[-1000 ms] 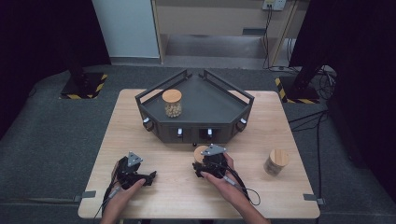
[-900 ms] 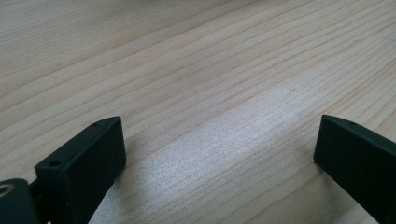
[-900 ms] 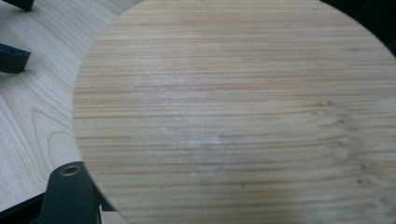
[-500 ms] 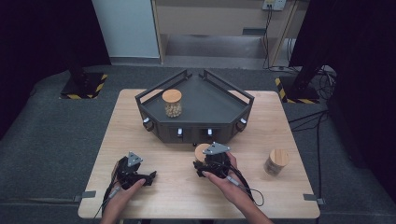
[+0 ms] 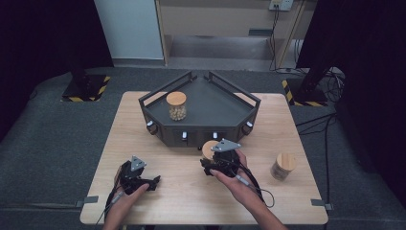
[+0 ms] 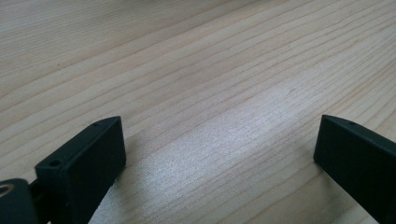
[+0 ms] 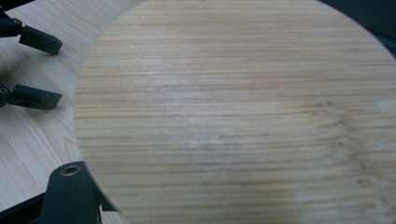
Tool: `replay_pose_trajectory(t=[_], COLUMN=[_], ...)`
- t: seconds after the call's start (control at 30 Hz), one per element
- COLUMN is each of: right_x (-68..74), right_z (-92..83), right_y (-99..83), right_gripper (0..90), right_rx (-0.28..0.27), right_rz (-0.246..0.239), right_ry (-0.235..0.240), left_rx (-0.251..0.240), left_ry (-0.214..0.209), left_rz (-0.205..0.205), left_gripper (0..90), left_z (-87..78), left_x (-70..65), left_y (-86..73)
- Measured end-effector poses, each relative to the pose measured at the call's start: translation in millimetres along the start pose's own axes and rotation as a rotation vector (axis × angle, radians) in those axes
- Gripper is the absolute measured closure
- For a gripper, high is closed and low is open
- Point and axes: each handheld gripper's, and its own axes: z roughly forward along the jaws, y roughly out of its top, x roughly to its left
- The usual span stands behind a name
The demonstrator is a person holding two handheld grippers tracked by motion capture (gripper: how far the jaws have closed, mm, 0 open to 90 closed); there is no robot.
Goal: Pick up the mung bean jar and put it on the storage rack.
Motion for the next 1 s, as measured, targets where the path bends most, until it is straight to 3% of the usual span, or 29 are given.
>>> replay_pose_trajectory(t=[0.43, 0.6, 0.77, 1.0], right_x=[-4.0, -6.7, -13.3, -20.3], right_z=[-14.8, -15.0, -14.7, -15.9], right_y=[34.7, 44.1, 54.0, 65.6], right_gripper=[25.2, 25.2, 25.3, 25.2], right_rx=[-0.009, -0.009, -0.003, -0.015], right_rz=[-0.033, -0.026, 0.012, 0.024], right_ry=[-0.021, -0.018, -0.013, -0.044], left_rx=[0.000, 0.000, 0.001, 0.002], left_ry=[0.000, 0.000, 0.000, 0.000], left_rz=[0.000, 0.000, 0.000, 0.000], left_gripper=[1.1, 1.1, 1.0, 0.7], left_z=[0.0, 0.0, 0.1, 0.2], left_x=[0.1, 0.1, 0.2, 0.1], left_y=[0.1, 0.1, 0.2, 0.5])
